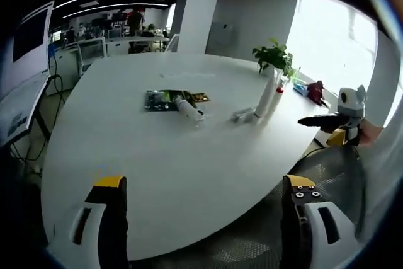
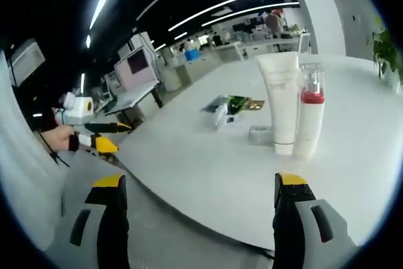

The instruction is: Arrange the skincare products in the storage area until every visible bottle or jar stands upright without overlapping.

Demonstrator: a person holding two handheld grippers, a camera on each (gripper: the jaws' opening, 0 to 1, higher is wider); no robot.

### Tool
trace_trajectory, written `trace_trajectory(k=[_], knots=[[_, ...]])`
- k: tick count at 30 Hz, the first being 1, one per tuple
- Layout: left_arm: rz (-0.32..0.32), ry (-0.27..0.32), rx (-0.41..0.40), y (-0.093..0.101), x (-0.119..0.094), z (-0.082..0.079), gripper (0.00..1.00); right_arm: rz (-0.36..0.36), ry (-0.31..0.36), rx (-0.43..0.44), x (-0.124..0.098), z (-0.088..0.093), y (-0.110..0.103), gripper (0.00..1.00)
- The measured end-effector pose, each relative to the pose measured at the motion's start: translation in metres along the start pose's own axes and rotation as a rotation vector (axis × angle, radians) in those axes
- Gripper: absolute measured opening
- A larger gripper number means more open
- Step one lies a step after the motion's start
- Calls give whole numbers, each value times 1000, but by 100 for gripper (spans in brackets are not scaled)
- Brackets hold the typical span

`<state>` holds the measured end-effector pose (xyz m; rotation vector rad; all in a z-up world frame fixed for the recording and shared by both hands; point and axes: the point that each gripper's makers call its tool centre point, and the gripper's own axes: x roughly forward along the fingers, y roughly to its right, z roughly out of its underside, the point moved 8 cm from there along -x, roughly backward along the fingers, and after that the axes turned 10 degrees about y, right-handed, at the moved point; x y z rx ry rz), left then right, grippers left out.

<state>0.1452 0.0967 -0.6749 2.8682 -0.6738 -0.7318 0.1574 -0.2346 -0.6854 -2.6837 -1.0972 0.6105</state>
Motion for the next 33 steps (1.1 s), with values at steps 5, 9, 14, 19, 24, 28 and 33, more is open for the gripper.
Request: trace_trajectory(k=[5,9,14,19,24,28,33], knots=[[32,-27,21,5,24,-10,98,8,10,30,-2,0,5,96],[33,-35,33,4,45,-18,97,13,8,25,-3,1,3,96],[32,-40,42,0,72,-23,91,19,19,29,-3,0,4,95],[31,64,30,4,90,-37,90,27,26,40,-4,0,6,94],[50,13,42,5,109,-40,82,23,26,43,-4,1,5,94],[59,-8,51,8,122,-41,80,26,32,53,-4,0,5,94],[52,-78,67,5,144,-38,77,34,43,67,-6,-2,5,93]])
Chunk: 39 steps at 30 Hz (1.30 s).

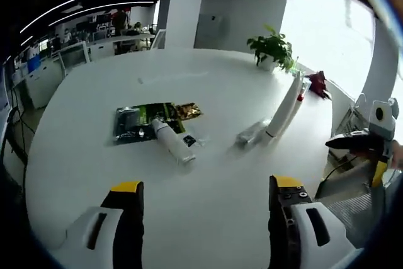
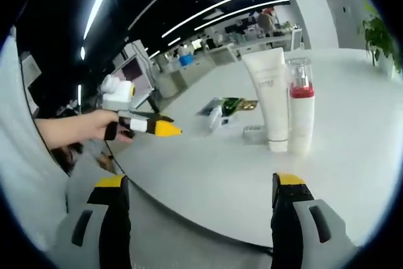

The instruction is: Arrange the skincare products in the storage area until every visible bottle or jar stands upright without overlapping.

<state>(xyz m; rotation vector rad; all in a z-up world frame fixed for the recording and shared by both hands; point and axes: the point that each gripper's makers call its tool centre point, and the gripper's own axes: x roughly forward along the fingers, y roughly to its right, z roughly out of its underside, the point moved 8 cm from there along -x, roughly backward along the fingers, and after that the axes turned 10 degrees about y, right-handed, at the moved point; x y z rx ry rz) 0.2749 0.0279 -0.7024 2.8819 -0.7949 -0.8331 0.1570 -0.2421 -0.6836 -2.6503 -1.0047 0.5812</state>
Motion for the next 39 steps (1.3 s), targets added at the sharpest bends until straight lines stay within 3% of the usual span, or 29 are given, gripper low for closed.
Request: trace_trajectory(k=[4,10,17,22,29,39], knots=[[-21,-15,12,-3,15,-3,77,-7,1,9,0,-1,-1,93],[-84,-50,18,-11,36,-7,67,-6,-3,20,-1,-1,-1,93],[-107,-69,-7,-20,58,-15,56,-1,-1,36,-1,-1,1,92],[-139,-135,-12,-29,77,-16,53,4,3,48,-1,-2,2,91],[-137,-184,20,-37,100,-27,44,11,7,62,-1,-2,3,91],[-139,-248,40,-36,107,-18,38,11,6,73,-1,-1,4,90]])
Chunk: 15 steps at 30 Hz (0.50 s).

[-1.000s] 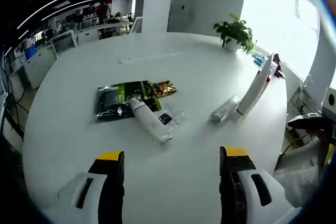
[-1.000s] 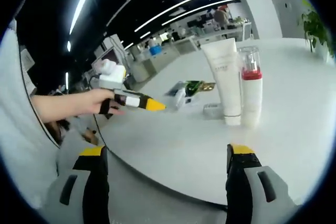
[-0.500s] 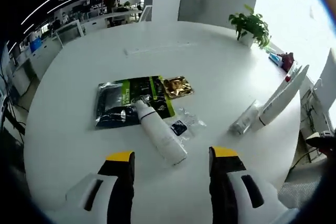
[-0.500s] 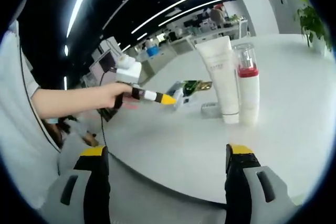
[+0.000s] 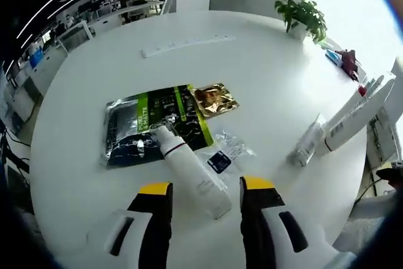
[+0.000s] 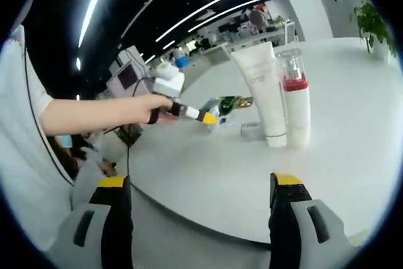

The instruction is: Arrange the skincare products in the storage area until every visible bottle or jar stands upright without overlapping.

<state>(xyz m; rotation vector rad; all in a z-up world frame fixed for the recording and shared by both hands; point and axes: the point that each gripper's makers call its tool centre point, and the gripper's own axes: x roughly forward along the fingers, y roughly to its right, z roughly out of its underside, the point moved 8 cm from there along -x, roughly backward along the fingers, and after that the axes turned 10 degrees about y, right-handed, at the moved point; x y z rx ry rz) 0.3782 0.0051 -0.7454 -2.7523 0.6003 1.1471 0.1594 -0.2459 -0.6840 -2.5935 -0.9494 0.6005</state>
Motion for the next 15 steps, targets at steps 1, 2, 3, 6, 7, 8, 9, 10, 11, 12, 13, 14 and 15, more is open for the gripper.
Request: trace_trajectory(k=[1,2,3,6,7,8,9,10,11,12,13,14,15], knots=[[-4,-5,5,1,-1,1,37,-1,-1,1,0,0,0,90],[-7,-10,13,1,1,1,37,-2,-1,3,0,0,0,90],[-13,-17,19,-2,3,1,36,-3,-2,4,0,0,0,90],[-23,-40,39,-6,5,2,33,0,-2,5,0,1,1,89],[-27,-49,46,-8,9,2,33,1,-1,7,0,1,1,89],[-27,-53,57,-9,11,2,33,3,1,9,0,1,2,89],[-27,-57,62,-9,9,1,32,4,1,11,0,1,2,89],[-27,-60,64,-10,9,1,32,4,2,13,-1,1,2,89],[-28,-66,64,-9,9,1,31,3,2,13,-1,1,2,89],[-28,-72,69,-9,8,1,29,2,2,14,0,1,2,89],[-30,-75,75,-9,8,1,27,2,1,14,0,1,2,89],[-37,-77,84,-10,7,1,26,2,0,14,0,1,2,89],[-40,-85,83,-11,9,1,25,2,0,14,0,1,2,89]])
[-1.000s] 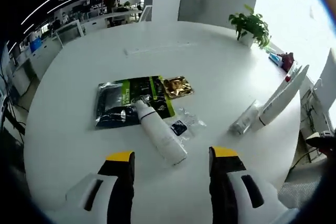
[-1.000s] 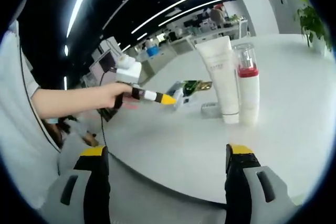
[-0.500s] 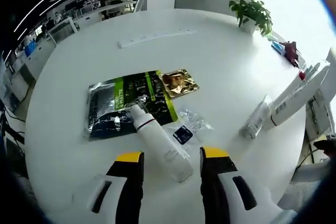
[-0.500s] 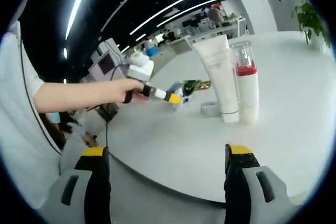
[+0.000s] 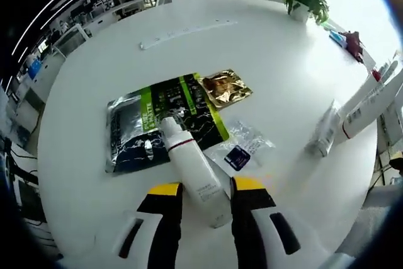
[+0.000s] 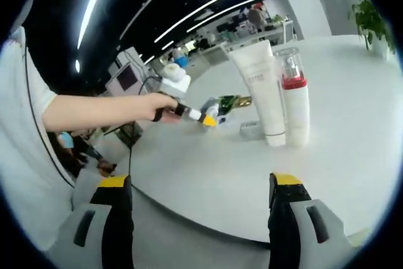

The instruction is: Arrange the skincare products in the storage area until every visible bottle or jar stands upright without overlapping.

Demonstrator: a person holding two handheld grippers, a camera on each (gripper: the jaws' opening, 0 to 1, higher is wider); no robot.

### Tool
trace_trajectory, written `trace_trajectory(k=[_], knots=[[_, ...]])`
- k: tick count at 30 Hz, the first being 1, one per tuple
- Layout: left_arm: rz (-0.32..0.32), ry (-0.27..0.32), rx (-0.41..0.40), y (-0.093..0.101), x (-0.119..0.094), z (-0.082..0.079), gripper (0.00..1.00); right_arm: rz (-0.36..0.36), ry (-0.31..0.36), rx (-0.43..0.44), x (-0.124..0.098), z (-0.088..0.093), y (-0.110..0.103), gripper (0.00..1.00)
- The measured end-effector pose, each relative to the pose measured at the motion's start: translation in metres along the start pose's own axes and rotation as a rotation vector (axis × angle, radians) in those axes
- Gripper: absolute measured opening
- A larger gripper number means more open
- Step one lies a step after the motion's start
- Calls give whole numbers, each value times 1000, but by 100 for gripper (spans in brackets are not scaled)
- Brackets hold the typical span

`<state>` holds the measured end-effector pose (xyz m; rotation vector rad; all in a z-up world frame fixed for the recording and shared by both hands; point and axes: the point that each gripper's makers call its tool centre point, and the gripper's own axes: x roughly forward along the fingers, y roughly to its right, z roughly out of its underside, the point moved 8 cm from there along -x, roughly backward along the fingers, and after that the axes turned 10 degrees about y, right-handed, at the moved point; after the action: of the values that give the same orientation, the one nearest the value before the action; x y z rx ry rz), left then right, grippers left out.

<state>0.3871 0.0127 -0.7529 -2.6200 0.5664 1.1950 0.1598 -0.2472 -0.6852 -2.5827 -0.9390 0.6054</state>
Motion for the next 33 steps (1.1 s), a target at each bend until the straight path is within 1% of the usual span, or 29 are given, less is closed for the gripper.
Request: trace_trajectory(k=[2,3,4,5,7,8,10,12,15,19,20,23,25,27,28,31,33], knots=[[-3,-7,4,-1,0,0,21,3,0,-1,0,0,0,89],[1,-13,28,-2,-1,1,18,3,0,-1,0,0,0,89],[-10,-16,31,-3,-3,1,16,4,1,-2,0,0,0,89],[6,-31,54,-3,-4,3,16,6,1,-3,0,0,0,89],[0,-23,38,-6,-3,3,16,10,0,-6,0,0,0,89],[-1,-17,12,-9,-2,3,16,13,0,-9,0,0,0,89],[3,-18,-1,-9,-2,2,16,15,1,-13,0,0,0,89],[4,-4,0,-9,-5,0,15,16,1,-17,0,0,0,89],[21,19,3,-8,-11,-4,15,20,2,-24,0,-1,0,89],[35,46,-6,-7,-17,-5,15,24,-4,-41,0,0,-1,89],[36,53,-10,-6,-25,-4,15,24,-4,-44,0,0,-1,89],[49,84,-20,-2,-35,-4,15,23,-10,-52,0,0,-3,89],[62,116,-8,0,-40,-5,15,25,-11,-49,1,0,-2,90],[67,134,-9,2,-47,-6,15,26,-6,-43,1,0,-2,90],[81,165,-12,5,-53,-6,15,24,-2,-38,1,0,-1,90],[81,194,-6,8,-66,-6,15,20,-1,-27,1,0,-1,91],[86,227,1,12,-78,-6,15,15,-3,-22,2,0,-2,92]])
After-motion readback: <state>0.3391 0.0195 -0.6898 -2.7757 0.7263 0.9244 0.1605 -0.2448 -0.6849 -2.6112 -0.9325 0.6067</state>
